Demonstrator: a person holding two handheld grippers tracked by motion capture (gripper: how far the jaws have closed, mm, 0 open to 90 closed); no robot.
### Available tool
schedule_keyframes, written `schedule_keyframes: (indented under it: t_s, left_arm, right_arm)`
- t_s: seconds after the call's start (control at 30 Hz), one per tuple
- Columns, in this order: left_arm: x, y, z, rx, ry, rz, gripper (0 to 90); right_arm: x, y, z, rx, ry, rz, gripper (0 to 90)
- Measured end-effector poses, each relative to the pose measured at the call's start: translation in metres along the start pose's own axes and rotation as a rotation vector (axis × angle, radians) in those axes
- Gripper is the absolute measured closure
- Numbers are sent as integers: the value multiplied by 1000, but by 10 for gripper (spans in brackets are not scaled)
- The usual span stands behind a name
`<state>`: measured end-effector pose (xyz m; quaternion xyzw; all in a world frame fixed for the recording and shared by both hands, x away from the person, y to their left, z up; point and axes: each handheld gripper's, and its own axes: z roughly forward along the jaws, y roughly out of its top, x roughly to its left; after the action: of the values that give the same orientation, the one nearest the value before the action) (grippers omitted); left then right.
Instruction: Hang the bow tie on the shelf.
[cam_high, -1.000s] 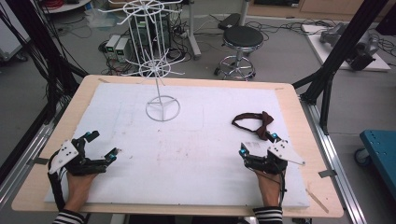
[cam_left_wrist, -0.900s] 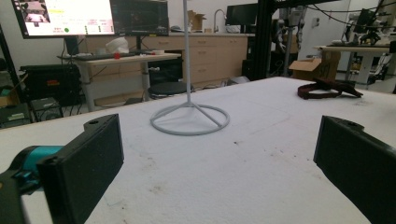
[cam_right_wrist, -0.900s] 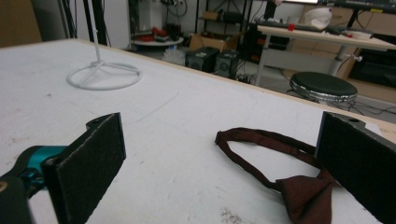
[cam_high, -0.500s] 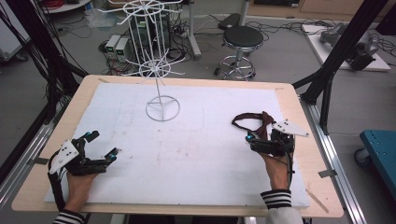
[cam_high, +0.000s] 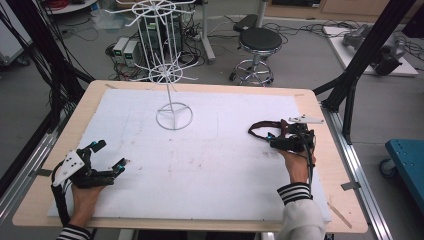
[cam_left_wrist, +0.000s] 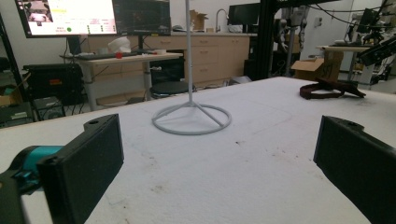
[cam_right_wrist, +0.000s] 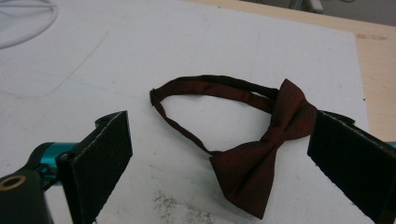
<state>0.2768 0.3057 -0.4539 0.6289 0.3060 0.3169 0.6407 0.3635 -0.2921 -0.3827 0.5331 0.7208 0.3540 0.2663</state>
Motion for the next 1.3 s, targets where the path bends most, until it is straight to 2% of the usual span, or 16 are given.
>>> schedule_keyframes:
  t_s: [0.17,0.27,0.37,0.53,0.87,1.0,1.07,1.13,1.3]
  left_arm:
    - [0,0,0,0,0,-2,20]
    - [0,0,0,-1,1,-3,20]
    - [0,0,0,-1,2,-3,20]
    - [0,0,0,1,5,-2,20]
    - [0,0,0,0,5,-2,19]
    - [0,0,0,0,6,-2,20]
    - [0,0,0,1,6,-2,19]
    - [0,0,0,1,6,-3,19]
    - [0,0,0,-1,5,-3,19]
  right_arm:
    - [-6,6,10,52,-39,18,58]
    - [-9,7,15,104,-57,4,58]
    - [-11,6,18,110,-50,19,58]
    - [-12,6,25,127,-80,6,58]
    - [-23,2,36,174,-108,81,59]
    - [-25,0,40,198,-99,123,61]
    - [-25,-1,41,209,-93,132,93]
    - [-25,-1,43,223,-83,128,162]
    - [-25,-2,47,240,-100,145,181]
